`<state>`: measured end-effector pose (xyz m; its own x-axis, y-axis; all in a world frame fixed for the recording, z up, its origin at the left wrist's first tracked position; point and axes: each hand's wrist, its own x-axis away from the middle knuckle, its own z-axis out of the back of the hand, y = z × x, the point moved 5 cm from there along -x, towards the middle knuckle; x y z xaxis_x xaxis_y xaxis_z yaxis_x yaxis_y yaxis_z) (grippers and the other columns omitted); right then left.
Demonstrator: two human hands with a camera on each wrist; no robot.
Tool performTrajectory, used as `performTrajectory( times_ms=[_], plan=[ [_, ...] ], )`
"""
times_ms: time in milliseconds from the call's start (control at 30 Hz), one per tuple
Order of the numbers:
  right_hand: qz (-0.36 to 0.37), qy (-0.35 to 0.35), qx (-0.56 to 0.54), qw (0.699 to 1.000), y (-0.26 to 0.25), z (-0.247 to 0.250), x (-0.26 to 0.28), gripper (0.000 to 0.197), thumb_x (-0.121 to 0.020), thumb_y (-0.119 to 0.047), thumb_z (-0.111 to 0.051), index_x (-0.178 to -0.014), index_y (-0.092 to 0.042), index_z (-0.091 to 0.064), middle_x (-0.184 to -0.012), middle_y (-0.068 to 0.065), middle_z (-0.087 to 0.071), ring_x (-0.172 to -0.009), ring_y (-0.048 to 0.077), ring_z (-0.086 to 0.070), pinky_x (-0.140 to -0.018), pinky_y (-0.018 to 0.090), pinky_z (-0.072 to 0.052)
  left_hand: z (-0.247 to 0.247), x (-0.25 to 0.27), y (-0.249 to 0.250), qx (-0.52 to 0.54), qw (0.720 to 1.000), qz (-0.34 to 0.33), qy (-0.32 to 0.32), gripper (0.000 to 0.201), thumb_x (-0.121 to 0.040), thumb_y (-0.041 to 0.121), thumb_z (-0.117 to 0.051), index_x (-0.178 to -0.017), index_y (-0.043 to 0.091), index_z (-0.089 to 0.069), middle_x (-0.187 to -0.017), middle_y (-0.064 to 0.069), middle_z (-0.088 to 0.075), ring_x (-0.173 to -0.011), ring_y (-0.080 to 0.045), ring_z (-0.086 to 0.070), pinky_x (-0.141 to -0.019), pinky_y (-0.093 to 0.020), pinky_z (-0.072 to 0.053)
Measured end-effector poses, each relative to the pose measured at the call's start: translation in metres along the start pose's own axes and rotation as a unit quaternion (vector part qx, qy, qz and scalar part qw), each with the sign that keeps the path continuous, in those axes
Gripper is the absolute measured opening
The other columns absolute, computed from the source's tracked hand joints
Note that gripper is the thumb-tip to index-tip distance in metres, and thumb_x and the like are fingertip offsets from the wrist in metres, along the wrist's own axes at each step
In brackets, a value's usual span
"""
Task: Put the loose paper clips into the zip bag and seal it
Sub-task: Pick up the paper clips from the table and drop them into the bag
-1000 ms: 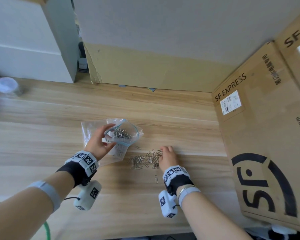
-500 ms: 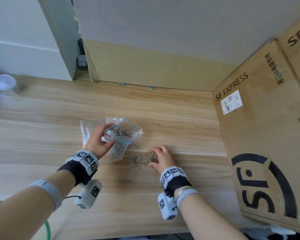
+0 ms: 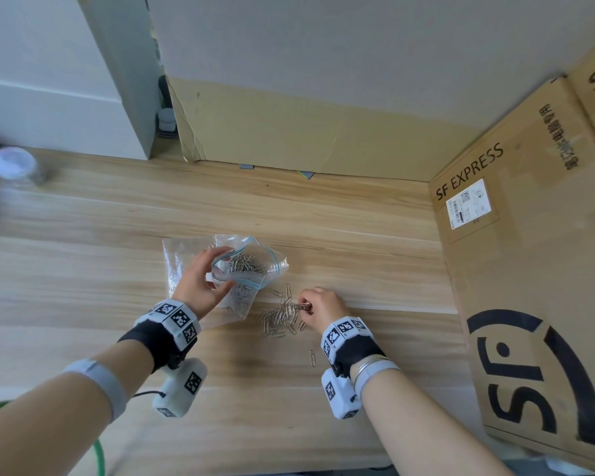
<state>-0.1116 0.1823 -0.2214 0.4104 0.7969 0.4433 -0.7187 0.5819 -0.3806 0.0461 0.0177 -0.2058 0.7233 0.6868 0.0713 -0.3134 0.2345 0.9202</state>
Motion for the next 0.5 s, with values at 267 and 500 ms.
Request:
performTrajectory(
  times_ms=[267, 500],
  plan=[
    [0.034, 0.083, -0.045, 0.995, -0.019, 0.044, -0.007, 0.014, -0.083, -0.010, -0.060, -0.093, -0.012, -0.070, -0.089, 0.005, -0.071, -0.077, 0.017, -0.064, -0.075, 0.029, -0.056, 0.000, 0.000, -0.003, 0.027, 0.999, 0.011, -0.013, 0.072, -0.072, 0.001, -0.069, -0.100, 0.061, -0.040, -0.113, 0.006, -0.047, -0.086, -0.015, -0.052, -0.061, -0.008, -0.049],
    [0.145, 0.096, -0.074, 0.982, -0.096, 0.063, -0.034, 0.015, -0.082, -0.010, -0.060, -0.093, -0.013, -0.070, -0.091, 0.006, -0.071, -0.073, 0.017, -0.064, -0.073, 0.028, -0.055, 0.000, -0.001, -0.005, 0.025, 0.999, 0.016, -0.014, 0.073, -0.072, 0.002, -0.069, -0.101, 0.063, -0.039, -0.107, 0.018, -0.045, -0.085, -0.012, -0.052, -0.063, -0.010, -0.050]
  ],
)
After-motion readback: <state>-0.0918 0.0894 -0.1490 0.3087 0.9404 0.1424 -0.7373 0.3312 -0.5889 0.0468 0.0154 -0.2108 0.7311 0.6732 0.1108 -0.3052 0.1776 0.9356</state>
